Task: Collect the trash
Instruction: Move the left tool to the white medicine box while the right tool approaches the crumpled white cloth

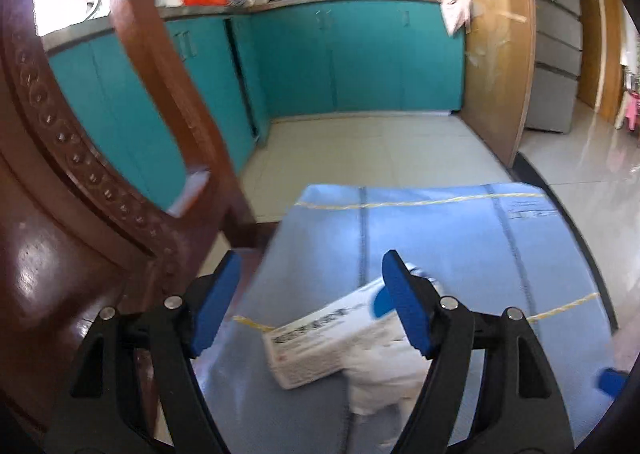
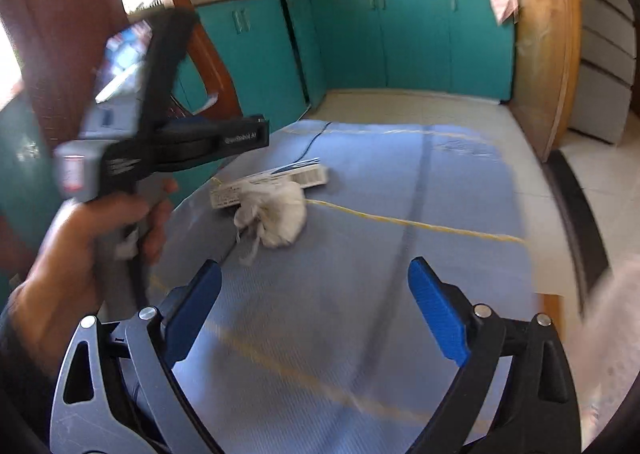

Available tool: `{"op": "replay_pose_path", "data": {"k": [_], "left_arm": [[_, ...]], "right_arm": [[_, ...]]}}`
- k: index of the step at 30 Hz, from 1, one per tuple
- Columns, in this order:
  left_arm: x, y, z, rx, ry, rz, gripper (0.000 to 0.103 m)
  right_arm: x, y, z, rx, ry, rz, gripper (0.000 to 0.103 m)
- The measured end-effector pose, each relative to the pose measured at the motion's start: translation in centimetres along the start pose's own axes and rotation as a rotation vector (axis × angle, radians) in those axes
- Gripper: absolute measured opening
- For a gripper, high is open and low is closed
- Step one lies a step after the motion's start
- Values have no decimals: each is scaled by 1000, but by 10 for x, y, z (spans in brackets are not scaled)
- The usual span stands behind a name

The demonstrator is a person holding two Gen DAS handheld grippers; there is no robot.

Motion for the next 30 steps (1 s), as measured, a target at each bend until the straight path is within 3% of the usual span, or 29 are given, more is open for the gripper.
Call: {"op": "replay_pose_path", "data": {"k": [2,5,8,9,10,15,23,28,30], "left_arm": [[-1,4,-8,46,-52,-21,74],[-4,5,-18,98,-108,-34,74],[-2,11,-18,120,-93,-36,77],[-1,16,-16,125,-84,-41,77],[0,19,-14,133,-72,-51,78],[10,46,-7,161,-32,-113,83],[23,74,4,329,-61,-266,84],[38,72,25,336,39,-315,84],[45,63,33,374,77,-347,84]], "right_arm": [[-8,33,-5,-13,6,-20,89],[-19,68,-5,-62,36,-53,77],[-27,92,-8,-59,22,-87,57],[-27,98,-5,-101,45,-112,32],[-26,100,-3,-116,62,-127,21],[-10,59,15,-77,91,-118,20],[49,-13,27,-51,90,-139,21],[66,-34,28,-49,119,-133,21],[68,-37,32,-46,129,-132,21]]}}
Point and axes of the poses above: each gripper's, at about its wrist camera, not at the fingertips, and y roughly the way its jaws point, z to its right, x to its underside, the point moved 1 cm from there along y, roughly the way its jaws point, and after that the axes turned 2 degrees about -x, right-handed, at the moved point
